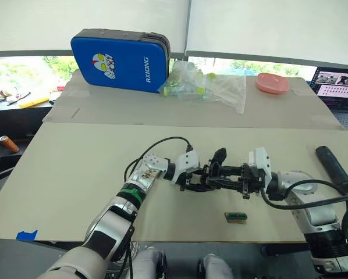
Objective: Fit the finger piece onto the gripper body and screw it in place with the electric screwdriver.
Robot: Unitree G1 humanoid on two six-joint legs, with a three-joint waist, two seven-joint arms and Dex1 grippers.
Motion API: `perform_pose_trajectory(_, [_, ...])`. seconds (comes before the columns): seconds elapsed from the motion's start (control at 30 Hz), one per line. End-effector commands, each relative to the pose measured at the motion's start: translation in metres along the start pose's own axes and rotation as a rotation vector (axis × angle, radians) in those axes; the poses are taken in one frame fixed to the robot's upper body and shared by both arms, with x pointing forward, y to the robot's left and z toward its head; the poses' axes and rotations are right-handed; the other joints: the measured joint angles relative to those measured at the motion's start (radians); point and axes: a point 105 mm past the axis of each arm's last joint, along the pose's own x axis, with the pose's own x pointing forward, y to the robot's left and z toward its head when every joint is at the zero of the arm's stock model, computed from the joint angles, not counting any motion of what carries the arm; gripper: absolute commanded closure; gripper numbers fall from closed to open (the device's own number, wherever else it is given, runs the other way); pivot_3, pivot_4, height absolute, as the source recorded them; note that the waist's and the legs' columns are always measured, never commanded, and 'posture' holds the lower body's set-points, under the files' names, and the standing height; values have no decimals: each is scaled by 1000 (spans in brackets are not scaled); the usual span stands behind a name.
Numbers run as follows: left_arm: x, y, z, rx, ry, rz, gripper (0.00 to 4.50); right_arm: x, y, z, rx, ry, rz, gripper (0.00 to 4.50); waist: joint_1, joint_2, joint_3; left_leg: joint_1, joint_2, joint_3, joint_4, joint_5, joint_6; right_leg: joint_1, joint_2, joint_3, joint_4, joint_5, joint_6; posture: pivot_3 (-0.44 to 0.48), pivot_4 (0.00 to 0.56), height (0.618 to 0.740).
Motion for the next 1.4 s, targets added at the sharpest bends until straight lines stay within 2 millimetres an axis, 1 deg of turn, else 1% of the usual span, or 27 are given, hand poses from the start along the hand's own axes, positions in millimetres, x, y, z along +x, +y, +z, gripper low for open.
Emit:
perform_pose_trajectory(0.03, [0, -5, -12, -22, 44, -9, 2186, 0, 6, 38, -146, -100, 32, 1302, 0, 0, 0, 0, 0, 0, 0, 0, 0, 0, 0, 0, 0, 0, 0, 0, 150, 740])
perform_pose_trajectory(0.07, [0, -5, -13, -23, 45, -7, 2186, 1, 6, 42, -150, -108, 31, 958, 0, 0, 0, 0, 0, 0, 0, 0, 0, 0, 0, 0, 0, 0, 0, 0, 150, 740])
perform_pose_trajectory(0.13, [-1, -5, -14, -30, 46, -5, 2186, -1, 9, 42, -143, -97, 35, 237, 0, 0, 0, 0, 0, 0, 0, 0, 0, 0, 0, 0, 0, 0, 0, 0, 150, 740])
perform_pose_trajectory(0.17, [-1, -5, -14, -31, 46, -5, 2186, -2, 9, 41, -140, -94, 38, 18, 0, 0, 0, 0, 0, 0, 0, 0, 0, 0, 0, 0, 0, 0, 0, 0, 150, 740])
perform_pose_trajectory(0.3, [-1, -7, -16, -33, 51, -11, 2186, -9, 7, 41, -128, -97, 7, 18, 0, 0, 0, 0, 0, 0, 0, 0, 0, 0, -1, 0, 0, 0, 0, 0, 150, 740])
perform_pose_trajectory(0.4, [0, -7, -16, -30, 52, -10, 2186, -13, 8, 50, -157, -124, -3, 18, 0, 0, 0, 0, 0, 0, 0, 0, 0, 0, 0, 0, 0, 0, 0, 0, 150, 740])
perform_pose_trajectory(0.47, [0, -5, -16, -48, 46, 3, 2186, -15, 10, 59, -185, -143, -3, 18, 0, 0, 0, 0, 0, 0, 0, 0, 0, 0, -1, 0, 0, 0, 0, 0, 150, 740])
perform_pose_trajectory(0.53, [-1, -1, -16, -63, 45, 32, 1144, -17, 11, 65, -209, -151, -8, 0, 1, 0, 0, 0, 0, 0, 0, 0, 0, 0, -1, 0, 0, 0, 0, 0, 150, 740])
perform_pose_trajectory(0.57, [-1, -1, -16, -65, 45, 32, 775, -19, 12, 68, -220, -153, -13, 0, 1, 0, 0, 0, 0, 0, 0, 0, 0, 0, -1, 0, 0, 0, 0, 0, 150, 740])
perform_pose_trajectory(0.6, [-2, -1, -15, -54, 41, 32, 232, -21, 14, 71, -230, -153, -18, 0, 3, 0, 0, 0, 0, 0, 0, 0, 1, 0, -1, 0, 0, 0, 0, 0, 150, 740])
perform_pose_trajectory(0.63, [-2, -3, -15, -46, 36, 23, 49, -22, 15, 74, -237, -154, -22, 0, 3, 0, 0, 0, 0, 0, 0, 0, 0, 0, -1, 0, 0, 0, 0, 0, 150, 740])
perform_pose_trajectory(0.7, [-8, -4, -15, -43, 32, 12, 49, -26, 18, 81, -259, -158, -37, 0, 2, 0, 0, 0, 0, 0, 0, 0, 0, 0, -1, 0, 0, 0, 0, 0, 150, 740])
perform_pose_trajectory(0.77, [-19, -2, -16, -48, 27, 20, 49, -34, 22, 91, -279, -162, -69, 0, 1, 0, 0, 0, 0, 0, 0, 0, 0, 0, -2, 0, -1, 0, 0, 0, 150, 740])
perform_pose_trajectory(0.9, [-51, 1, -15, -43, -5, 51, 49, -62, 28, 102, -276, -148, -218, 0, 1, 0, 0, 0, 1, 0, -2, 0, 0, -1, -2, 0, -1, 0, 0, 0, 150, 740])
perform_pose_trajectory(0.93, [-60, 2, -13, -43, -28, 65, 49, -70, 30, 103, -269, -137, -266, 0, 1, 0, 0, 0, 1, 0, -2, 0, 0, 0, -2, 0, -1, 0, 0, 0, 150, 740])
perform_pose_trajectory(1.0, [-86, 2, -7, -77, -94, 86, 49, -96, 36, 99, -245, -93, -405, 0, 3, 0, 0, 0, 1, 0, -3, 0, 0, 0, -1, 0, -1, 0, 0, 0, 150, 740])
perform_pose_trajectory(1.07, [-109, -8, -2, -106, -141, 44, 49, -120, 43, 95, -235, -34, -560, 0, 6, 0, 0, -1, 1, 0, -3, 0, 0, 0, -1, 0, -2, 0, 0, 0, 150, 740])
perform_pose_trajectory(1.13, [-127, -16, 6, -95, -178, 13, 49, -138, 52, 95, -227, -1, -669, 0, 7, 0, 0, -1, 0, 0, -4, 0, -1, -1, 0, -1, -2, 0, 0, 0, 150, 740])
perform_pose_trajectory(1.17, [-132, -19, 10, -90, -191, 7, 49, -142, 56, 96, -223, 7, -698, 0, 8, 1, 0, -1, 0, 0, -4, 0, -1, -1, 1, 0, -2, 0, 0, 0, 150, 740])
perform_pose_trajectory(1.23, [-147, -16, 27, -69, -264, 54, 49, -162, 71, 90, -203, 73, -809, 0, 14, 1, 0, 0, -1, 0, -3, -1, -2, 0, 0, 0, -2, 0, 1, 0, 150, 740])
perform_pose_trajectory(1.3, [-157, -15, 39, -40, -300, 90, 49, -185, 85, 82, -178, 141, -943, 0, 20, 1, 0, 1, -1, -2, -3, -1, -3, 3, 0, 0, -4, 0, 2, 0, 150, 740])
perform_pose_trajectory(1.4, [-165, -12, 49, -39, -325, 134, 49, -219, 105, 68, -109, 191, -1145, 0, 21, 2, 0, 3, -1, -2, -5, -1, -3, 4, 0, 2, -6, 0, 2, 0, 150, 740])
